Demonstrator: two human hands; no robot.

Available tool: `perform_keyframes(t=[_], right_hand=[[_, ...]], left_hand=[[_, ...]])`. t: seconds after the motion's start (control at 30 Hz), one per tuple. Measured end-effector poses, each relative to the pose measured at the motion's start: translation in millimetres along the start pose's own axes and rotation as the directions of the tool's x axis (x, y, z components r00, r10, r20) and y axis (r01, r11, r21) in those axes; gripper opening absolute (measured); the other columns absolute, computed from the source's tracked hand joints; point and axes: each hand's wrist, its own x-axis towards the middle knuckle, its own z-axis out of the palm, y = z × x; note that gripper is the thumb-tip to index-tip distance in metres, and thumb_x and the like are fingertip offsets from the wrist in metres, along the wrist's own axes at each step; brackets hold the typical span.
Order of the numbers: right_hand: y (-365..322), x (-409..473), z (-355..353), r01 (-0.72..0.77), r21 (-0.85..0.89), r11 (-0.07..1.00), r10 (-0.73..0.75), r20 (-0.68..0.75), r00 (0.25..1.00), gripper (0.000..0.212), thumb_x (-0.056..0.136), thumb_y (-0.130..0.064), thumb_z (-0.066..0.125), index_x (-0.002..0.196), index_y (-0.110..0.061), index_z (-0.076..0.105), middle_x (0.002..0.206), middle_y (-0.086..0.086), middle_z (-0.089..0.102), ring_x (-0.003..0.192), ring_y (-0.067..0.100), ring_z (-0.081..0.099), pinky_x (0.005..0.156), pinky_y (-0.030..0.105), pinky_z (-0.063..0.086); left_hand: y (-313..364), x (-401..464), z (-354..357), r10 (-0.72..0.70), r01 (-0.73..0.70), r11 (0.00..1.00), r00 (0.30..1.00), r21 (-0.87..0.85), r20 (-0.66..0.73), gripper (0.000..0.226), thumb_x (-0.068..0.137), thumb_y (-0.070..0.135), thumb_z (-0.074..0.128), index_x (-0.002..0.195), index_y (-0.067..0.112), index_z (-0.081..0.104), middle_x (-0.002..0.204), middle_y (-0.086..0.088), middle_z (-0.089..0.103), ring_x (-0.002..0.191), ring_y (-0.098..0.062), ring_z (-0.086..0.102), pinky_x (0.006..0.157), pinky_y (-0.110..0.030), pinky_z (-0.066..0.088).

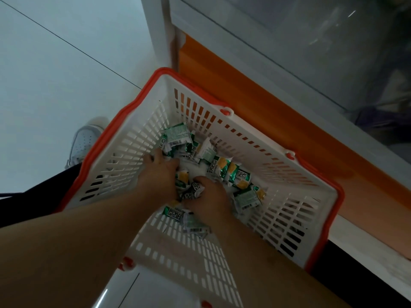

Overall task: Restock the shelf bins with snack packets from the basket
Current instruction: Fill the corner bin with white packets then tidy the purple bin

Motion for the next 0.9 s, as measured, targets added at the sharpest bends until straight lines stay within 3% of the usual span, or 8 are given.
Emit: perform_keyframes(t=[0.13,0.23,0.43,0.53,0.63,0.7,0.83,0.9], right_hand=[[-15,-23,-27,0.021,0.051,0.998,-0.023,0.038,0.999,0.075,0.080,-0.031,0.089,0.147,-0.023,0.056,0.150,0.002,0.056,0.133,0.024,0.056,0.107,0.031,0.045],[-27,-49,-53,0.056,0.057,0.997,-0.059,0.046,0.997,0.065,0.082,-0.027,0.088,0.140,-0.021,0.061,0.140,-0.001,0.062,0.123,0.022,0.061,0.098,0.027,0.047],[-67,-112,-107,0.150,0.014,0.989,-0.151,0.045,0.988,0.062,0.077,-0.034,0.091,0.133,-0.032,0.065,0.123,-0.016,0.064,0.106,0.009,0.060,0.103,0.032,0.052],[-96,-157,-149,0.210,0.017,0.978,-0.208,-0.061,0.976,0.063,0.069,-0.035,0.094,0.126,-0.041,0.067,0.120,-0.020,0.068,0.109,0.005,0.065,0.100,0.032,0.056],[-127,-210,-201,0.292,0.051,0.955,-0.280,-0.167,0.946,0.061,0.070,-0.034,0.094,0.120,-0.052,0.065,0.113,-0.029,0.065,0.099,-0.004,0.068,0.086,0.022,0.059],[-146,-251,-232,0.347,0.068,0.936,-0.320,-0.250,0.914,0.061,0.071,-0.042,0.093,0.121,-0.058,0.062,0.115,-0.029,0.065,0.094,-0.003,0.066,0.085,0.027,0.060],[-177,-304,-277,0.461,0.054,0.886,-0.394,-0.440,0.807,0.065,0.075,-0.047,0.090,0.128,-0.062,0.057,0.136,-0.037,0.053,0.126,-0.003,0.052,0.101,0.031,0.052],[-187,-305,-294,0.498,0.049,0.866,-0.408,-0.506,0.760,0.065,0.078,-0.045,0.089,0.130,-0.062,0.056,0.138,-0.038,0.052,0.129,-0.003,0.053,0.104,0.033,0.052]], left_hand=[[7,-13,-27,0.020,-0.021,1.000,0.998,0.008,0.057,0.091,0.062,0.052,0.090,0.138,0.022,0.048,0.140,-0.015,0.042,0.131,-0.042,0.040,0.106,-0.050,0.046],[13,-31,-48,0.011,-0.011,0.998,1.000,-0.059,0.000,0.078,0.066,0.041,0.088,0.130,0.017,0.051,0.129,-0.015,0.051,0.114,-0.035,0.055,0.098,-0.046,0.054],[32,-93,-123,0.115,-0.118,0.987,0.993,-0.107,-0.031,0.059,0.065,0.033,0.092,0.110,0.023,0.055,0.113,-0.003,0.057,0.091,-0.017,0.051,0.082,-0.029,0.052],[42,-139,-185,0.175,-0.190,0.969,0.979,-0.157,-0.107,0.059,0.064,0.039,0.092,0.099,0.028,0.045,0.102,0.005,0.052,0.088,-0.013,0.051,0.074,-0.024,0.044],[51,-186,-251,0.216,-0.268,0.934,0.950,-0.235,-0.225,0.060,0.058,0.047,0.092,0.098,0.028,0.052,0.100,0.007,0.057,0.084,-0.010,0.057,0.070,-0.029,0.052],[57,-221,-290,0.225,-0.340,0.892,0.905,-0.297,-0.360,0.060,0.058,0.051,0.092,0.101,0.033,0.055,0.101,0.010,0.057,0.084,-0.006,0.058,0.069,-0.030,0.052],[76,-262,-342,0.221,-0.485,0.787,0.798,-0.381,-0.560,0.054,0.066,0.052,0.091,0.102,0.039,0.052,0.099,0.019,0.055,0.078,0.001,0.057,0.054,-0.020,0.037],[86,-255,-356,0.196,-0.526,0.747,0.759,-0.407,-0.621,0.054,0.069,0.054,0.088,0.105,0.039,0.051,0.100,0.020,0.055,0.078,0.000,0.058,0.054,-0.019,0.036]])
